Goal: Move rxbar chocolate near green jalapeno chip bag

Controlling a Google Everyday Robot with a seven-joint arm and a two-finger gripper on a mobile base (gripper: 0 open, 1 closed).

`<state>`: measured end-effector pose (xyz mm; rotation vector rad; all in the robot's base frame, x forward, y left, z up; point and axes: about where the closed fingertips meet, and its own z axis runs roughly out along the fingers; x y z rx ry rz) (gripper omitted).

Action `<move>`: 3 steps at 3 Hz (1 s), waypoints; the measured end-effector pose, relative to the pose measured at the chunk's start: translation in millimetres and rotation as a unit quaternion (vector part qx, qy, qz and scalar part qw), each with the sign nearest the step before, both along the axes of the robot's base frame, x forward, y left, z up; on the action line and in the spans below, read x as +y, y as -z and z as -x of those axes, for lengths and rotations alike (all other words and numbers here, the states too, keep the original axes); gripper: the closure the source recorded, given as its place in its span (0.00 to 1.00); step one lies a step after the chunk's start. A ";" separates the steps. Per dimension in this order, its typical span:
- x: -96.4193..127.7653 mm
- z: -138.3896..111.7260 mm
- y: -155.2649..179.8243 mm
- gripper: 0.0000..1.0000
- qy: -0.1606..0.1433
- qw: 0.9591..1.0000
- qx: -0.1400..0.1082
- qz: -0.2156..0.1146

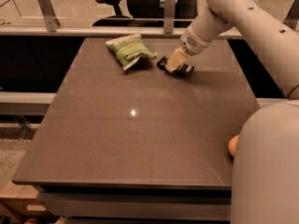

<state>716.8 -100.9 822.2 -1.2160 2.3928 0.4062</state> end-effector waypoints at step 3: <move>2.4 -0.4 2.8 0.00 -0.002 1.000 0.003 0.000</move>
Offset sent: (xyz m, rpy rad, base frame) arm 0.0003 0.0018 -0.0027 0.0000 0.0037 0.0026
